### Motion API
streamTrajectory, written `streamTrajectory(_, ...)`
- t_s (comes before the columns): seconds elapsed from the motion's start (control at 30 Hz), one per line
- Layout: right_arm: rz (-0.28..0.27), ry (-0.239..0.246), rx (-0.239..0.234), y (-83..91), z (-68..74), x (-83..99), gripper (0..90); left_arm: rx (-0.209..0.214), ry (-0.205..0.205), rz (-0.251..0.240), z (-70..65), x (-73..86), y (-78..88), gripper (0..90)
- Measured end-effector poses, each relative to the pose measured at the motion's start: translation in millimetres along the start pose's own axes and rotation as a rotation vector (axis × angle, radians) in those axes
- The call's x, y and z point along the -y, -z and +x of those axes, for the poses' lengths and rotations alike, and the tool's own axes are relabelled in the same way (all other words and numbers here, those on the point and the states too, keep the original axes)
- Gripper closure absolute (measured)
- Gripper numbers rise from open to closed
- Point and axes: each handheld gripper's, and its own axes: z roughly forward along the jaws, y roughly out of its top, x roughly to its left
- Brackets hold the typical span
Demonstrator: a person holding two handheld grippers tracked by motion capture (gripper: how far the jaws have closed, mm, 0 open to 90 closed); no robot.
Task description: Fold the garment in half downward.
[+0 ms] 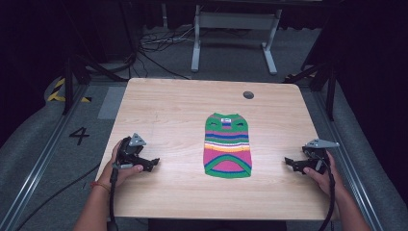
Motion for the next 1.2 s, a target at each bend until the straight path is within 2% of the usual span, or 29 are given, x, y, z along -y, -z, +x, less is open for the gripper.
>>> streamTrajectory(0.4,0.002,0.011,-0.011,-0.1,-1.5,-0.2,4.3,-0.005,0.007,0.000,-0.9,0.3,0.3,0.4)
streamTrajectory(0.47,0.003,0.013,-0.015,-0.3,-1.9,-0.4,4.3,-0.003,0.005,0.014,-0.8,-1.1,0.9,0.6)
streamTrajectory(0.53,0.003,0.015,-0.017,-0.2,-2.4,-0.5,4.8,0.006,0.007,0.011,-1.1,-4.0,2.3,7.0)
streamTrajectory(0.6,0.004,0.015,-0.015,0.0,-2.7,-0.8,6.3,0.007,0.004,0.000,-1.1,-5.1,3.1,20.9)
streamTrajectory(0.63,0.004,0.015,-0.021,0.8,-3.2,-1.1,11.1,0.013,-0.004,-0.006,-0.9,-6.3,2.2,20.9)
streamTrajectory(0.7,-0.004,0.022,-0.043,4.4,-5.0,-3.6,28.7,0.017,0.002,0.005,-1.1,-10.6,-0.1,21.2)
streamTrajectory(0.77,0.002,0.006,-0.073,4.3,-6.3,-7.3,37.8,0.029,0.007,0.012,-1.0,-14.6,-1.8,22.1)
streamTrajectory(0.8,0.006,0.005,-0.093,4.3,-6.4,-10.3,39.7,0.026,-0.009,0.021,-1.1,-17.5,-3.1,22.2)
streamTrajectory(0.83,0.007,0.013,-0.098,3.9,-6.1,-13.6,39.0,0.037,-0.015,0.033,-2.6,-20.5,-5.3,22.4)
streamTrajectory(0.87,0.005,0.020,-0.097,3.0,-4.7,-17.3,39.3,0.035,-0.041,0.042,-4.1,-23.8,-7.0,23.1)
streamTrajectory(0.97,0.011,0.044,-0.106,-0.3,1.7,-31.2,40.5,0.052,-0.062,0.054,-8.6,-36.6,-12.3,25.2)
streamTrajectory(1.07,0.009,0.102,-0.113,-5.2,9.7,-47.8,43.9,0.066,-0.079,0.053,-11.5,-49.8,-17.6,27.2)
streamTrajectory(1.1,0.007,0.113,-0.111,-7.0,11.7,-52.1,44.2,0.057,-0.100,0.050,-12.7,-56.3,-20.5,28.5)
streamTrajectory(1.13,0.007,0.113,-0.111,-7.0,11.7,-52.1,44.2,0.057,-0.100,0.050,-12.7,-56.3,-20.5,30.1)
streamTrajectory(1.17,0.001,0.151,-0.122,-14.3,18.5,-67.6,46.0,0.060,-0.113,0.045,-14.9,-66.5,-25.5,31.7)
streamTrajectory(1.2,0.001,0.169,-0.120,-17.0,20.8,-72.3,46.2,0.061,-0.124,0.041,-15.3,-71.6,-28.5,33.1)
